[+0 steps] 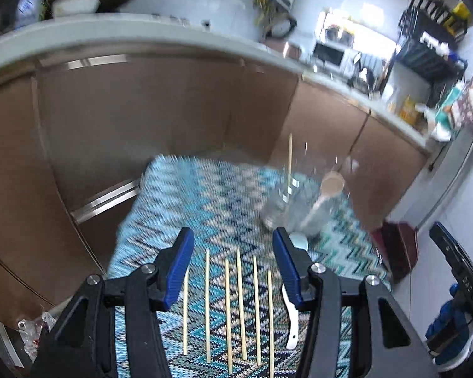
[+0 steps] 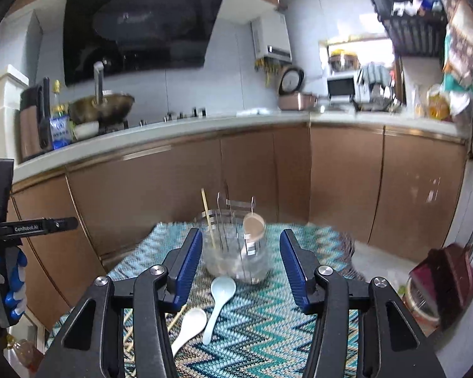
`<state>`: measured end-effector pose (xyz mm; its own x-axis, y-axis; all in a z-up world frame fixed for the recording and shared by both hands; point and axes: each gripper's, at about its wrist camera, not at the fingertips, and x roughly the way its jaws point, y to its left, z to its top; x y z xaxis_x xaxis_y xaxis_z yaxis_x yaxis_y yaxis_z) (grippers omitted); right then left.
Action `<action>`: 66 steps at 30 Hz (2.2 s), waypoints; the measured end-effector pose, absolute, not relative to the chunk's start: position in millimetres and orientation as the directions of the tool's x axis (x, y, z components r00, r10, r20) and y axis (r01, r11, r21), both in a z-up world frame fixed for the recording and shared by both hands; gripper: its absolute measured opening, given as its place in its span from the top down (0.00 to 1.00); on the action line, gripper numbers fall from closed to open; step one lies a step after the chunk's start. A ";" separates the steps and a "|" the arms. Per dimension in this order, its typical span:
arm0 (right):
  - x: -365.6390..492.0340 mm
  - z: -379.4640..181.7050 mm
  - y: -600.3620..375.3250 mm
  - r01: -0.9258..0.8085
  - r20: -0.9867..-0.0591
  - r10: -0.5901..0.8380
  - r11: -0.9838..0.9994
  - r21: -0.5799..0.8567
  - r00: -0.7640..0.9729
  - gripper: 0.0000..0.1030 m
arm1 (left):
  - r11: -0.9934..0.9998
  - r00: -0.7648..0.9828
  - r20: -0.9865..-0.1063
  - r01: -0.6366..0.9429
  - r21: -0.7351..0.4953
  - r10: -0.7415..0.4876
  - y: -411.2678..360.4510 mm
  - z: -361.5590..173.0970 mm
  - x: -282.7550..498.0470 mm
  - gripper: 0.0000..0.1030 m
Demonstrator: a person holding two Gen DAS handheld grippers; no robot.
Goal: Organize utensils
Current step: 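Move left tool back to the chopsticks while right tool approaches a white spoon, then grasp another chopstick with left gripper while right gripper grasps the white spoon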
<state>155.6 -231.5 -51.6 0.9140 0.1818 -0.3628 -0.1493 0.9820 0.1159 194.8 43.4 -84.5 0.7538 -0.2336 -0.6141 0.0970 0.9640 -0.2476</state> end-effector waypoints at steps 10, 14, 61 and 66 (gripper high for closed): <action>212.8 -111.5 -235.4 -0.182 -0.498 0.234 0.971 0.152 0.835 0.54 | 0.927 0.529 -0.762 0.174 -0.334 -0.374 2.2 -154.4 259.8 0.63; 236.6 -130.4 -235.2 -0.215 -0.553 0.289 0.957 0.196 0.782 0.61 | 0.913 0.432 -0.804 0.191 -0.360 -0.407 -13.5 -176.4 282.1 0.66; 380.3 -240.0 -217.7 -0.352 -0.679 0.601 0.799 0.488 0.422 0.81 | 0.934 0.173 -0.922 0.161 -0.320 -0.346 -51.0 -258.1 360.0 0.84; 383.0 -243.7 -209.7 -0.356 -0.686 0.595 0.803 0.478 0.419 0.87 | 0.936 0.177 -0.923 0.152 -0.316 -0.341 -53.8 -260.4 357.7 0.88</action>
